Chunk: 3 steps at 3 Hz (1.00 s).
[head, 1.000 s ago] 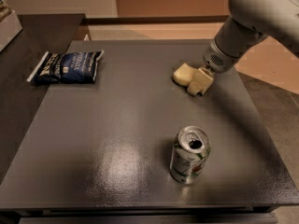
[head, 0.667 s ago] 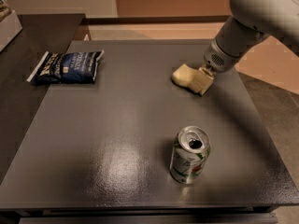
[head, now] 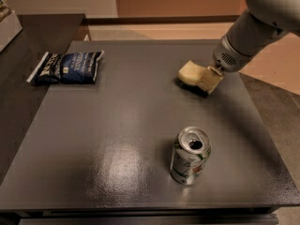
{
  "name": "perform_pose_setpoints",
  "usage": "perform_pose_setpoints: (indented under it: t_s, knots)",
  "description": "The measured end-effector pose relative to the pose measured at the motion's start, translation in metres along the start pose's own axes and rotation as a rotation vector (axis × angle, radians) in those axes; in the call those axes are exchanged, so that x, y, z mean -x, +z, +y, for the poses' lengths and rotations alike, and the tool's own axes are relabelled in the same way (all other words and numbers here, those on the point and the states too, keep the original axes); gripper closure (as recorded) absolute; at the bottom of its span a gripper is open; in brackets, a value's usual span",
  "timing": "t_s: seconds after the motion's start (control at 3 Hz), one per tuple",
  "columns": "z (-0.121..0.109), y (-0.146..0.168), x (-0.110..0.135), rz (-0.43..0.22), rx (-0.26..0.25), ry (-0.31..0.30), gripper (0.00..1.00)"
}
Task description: Move sponge near 7up can
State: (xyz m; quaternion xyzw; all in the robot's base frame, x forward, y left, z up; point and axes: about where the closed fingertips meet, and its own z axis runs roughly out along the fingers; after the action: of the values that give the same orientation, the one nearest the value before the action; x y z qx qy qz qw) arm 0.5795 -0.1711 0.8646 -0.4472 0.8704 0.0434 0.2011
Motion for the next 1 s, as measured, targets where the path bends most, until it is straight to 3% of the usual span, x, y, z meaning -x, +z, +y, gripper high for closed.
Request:
perform_pose_setpoints:
  t_s: [1.0]
  knots:
    - [0.065, -0.042, -0.04, -0.004, 0.003, 0.006, 1.0]
